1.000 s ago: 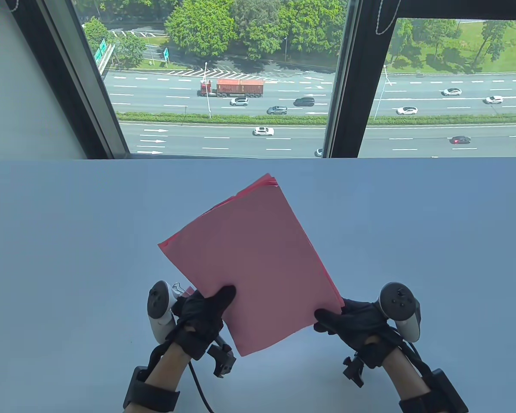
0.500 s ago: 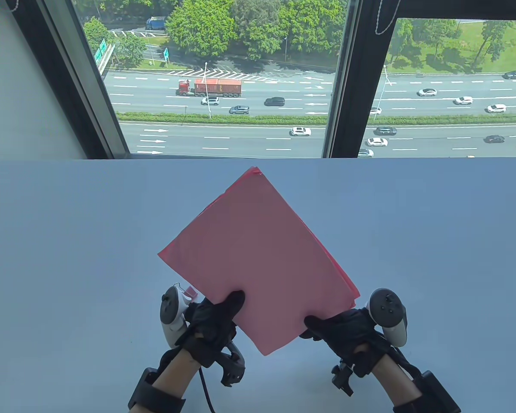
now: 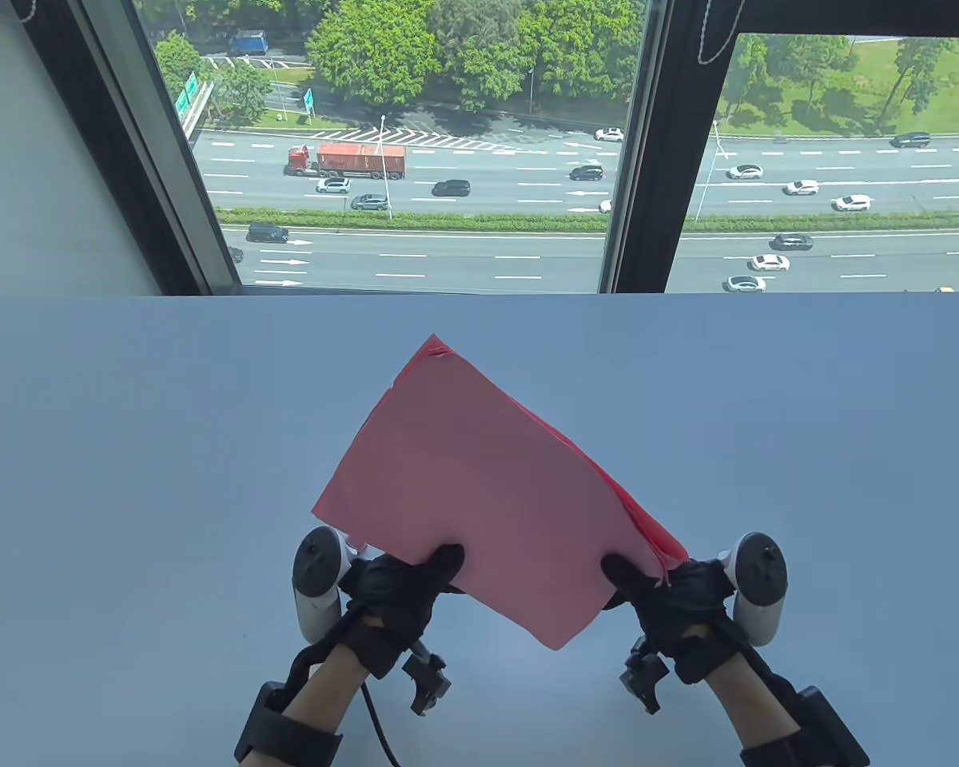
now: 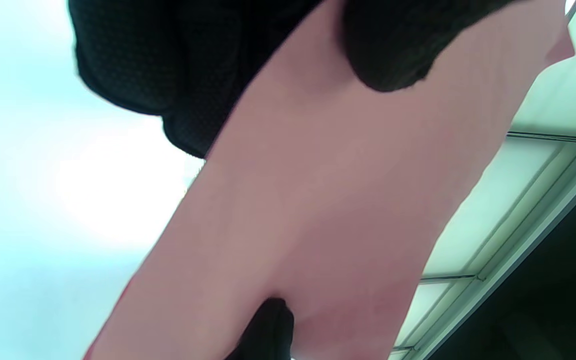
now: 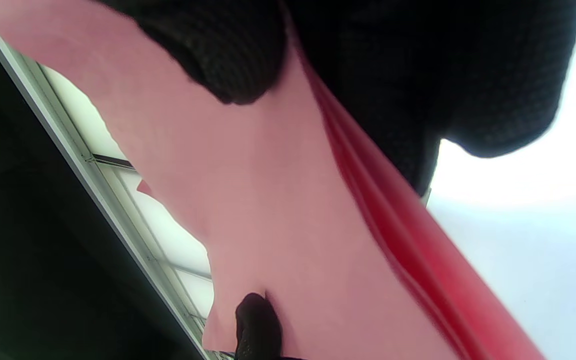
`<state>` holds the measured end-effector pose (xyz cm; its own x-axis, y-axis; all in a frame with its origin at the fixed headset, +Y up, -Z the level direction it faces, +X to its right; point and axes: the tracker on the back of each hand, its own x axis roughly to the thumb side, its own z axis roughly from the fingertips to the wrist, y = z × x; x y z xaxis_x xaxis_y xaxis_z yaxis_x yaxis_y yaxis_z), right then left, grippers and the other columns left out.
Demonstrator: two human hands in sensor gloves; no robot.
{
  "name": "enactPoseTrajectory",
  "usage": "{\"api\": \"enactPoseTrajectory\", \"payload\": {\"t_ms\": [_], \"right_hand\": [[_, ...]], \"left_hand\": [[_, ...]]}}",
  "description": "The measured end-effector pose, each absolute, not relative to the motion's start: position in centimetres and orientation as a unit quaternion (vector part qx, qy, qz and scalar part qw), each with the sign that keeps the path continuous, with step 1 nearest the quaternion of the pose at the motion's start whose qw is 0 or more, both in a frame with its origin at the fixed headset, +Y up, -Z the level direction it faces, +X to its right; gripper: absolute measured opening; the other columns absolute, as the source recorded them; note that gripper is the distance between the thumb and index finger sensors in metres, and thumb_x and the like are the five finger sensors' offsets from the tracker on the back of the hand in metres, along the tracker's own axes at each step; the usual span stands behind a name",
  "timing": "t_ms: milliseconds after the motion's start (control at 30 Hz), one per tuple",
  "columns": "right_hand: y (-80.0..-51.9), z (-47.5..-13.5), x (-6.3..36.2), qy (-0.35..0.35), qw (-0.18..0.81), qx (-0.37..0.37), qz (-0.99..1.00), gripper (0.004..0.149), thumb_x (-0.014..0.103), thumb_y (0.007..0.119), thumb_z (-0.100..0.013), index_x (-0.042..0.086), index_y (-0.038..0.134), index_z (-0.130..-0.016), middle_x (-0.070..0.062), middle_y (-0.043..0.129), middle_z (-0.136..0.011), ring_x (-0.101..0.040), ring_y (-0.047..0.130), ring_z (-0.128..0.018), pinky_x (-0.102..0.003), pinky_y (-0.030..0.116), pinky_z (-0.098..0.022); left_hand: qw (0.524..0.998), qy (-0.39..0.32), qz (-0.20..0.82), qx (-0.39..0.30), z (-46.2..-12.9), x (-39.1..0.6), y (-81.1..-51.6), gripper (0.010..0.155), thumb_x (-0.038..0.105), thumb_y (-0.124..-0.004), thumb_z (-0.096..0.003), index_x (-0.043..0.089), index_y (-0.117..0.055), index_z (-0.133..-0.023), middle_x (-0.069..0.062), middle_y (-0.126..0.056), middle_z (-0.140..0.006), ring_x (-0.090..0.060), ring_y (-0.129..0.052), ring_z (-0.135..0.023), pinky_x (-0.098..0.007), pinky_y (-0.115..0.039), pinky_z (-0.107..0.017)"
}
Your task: Clip paper with binder clip (Left hand to clip)
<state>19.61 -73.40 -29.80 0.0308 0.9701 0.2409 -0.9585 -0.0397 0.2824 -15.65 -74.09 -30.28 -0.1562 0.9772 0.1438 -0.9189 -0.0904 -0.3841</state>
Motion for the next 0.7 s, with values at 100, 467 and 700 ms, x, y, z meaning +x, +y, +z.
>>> {"api": "enactPoseTrajectory", "payload": {"t_ms": [100,467,700], "right_hand": [[-73.5,-30.0,20.2,0.02,0.684,0.185,0.705,0.045,0.029,0.082,-0.045,0.015,0.087,-0.088,-0.009,0.104,-0.066,-0.031,0.109,-0.044,-0.045,0.09,-0.031],[-73.9,-31.1,22.4,0.013,0.678,0.15,0.719,0.045,0.029,0.083,-0.045,0.014,0.088,-0.087,-0.009,0.105,-0.064,-0.032,0.108,-0.043,-0.046,0.089,-0.031],[-73.5,-31.2,23.3,0.001,0.668,0.143,0.73,0.044,0.029,0.083,-0.045,0.016,0.088,-0.087,-0.01,0.103,-0.067,-0.034,0.107,-0.046,-0.047,0.088,-0.033]], "left_hand": [[0.64,-0.183,0.744,-0.053,-30.5,-16.7,-73.7,0.056,0.044,-0.075,-0.049,0.029,-0.075,-0.103,-0.009,-0.091,-0.094,-0.036,-0.099,-0.075,-0.051,-0.083,-0.053],[0.652,-0.132,0.746,0.006,-31.4,-20.0,-73.9,0.054,0.046,-0.073,-0.0493,0.027,-0.081,-0.099,-0.01,-0.092,-0.092,-0.037,-0.099,-0.074,-0.053,-0.082,-0.053],[0.683,-0.125,0.72,0.009,-31.5,-20.4,-73.9,0.055,0.045,-0.077,-0.0488,0.026,-0.079,-0.1,-0.01,-0.092,-0.093,-0.037,-0.098,-0.074,-0.053,-0.081,-0.052]]}}
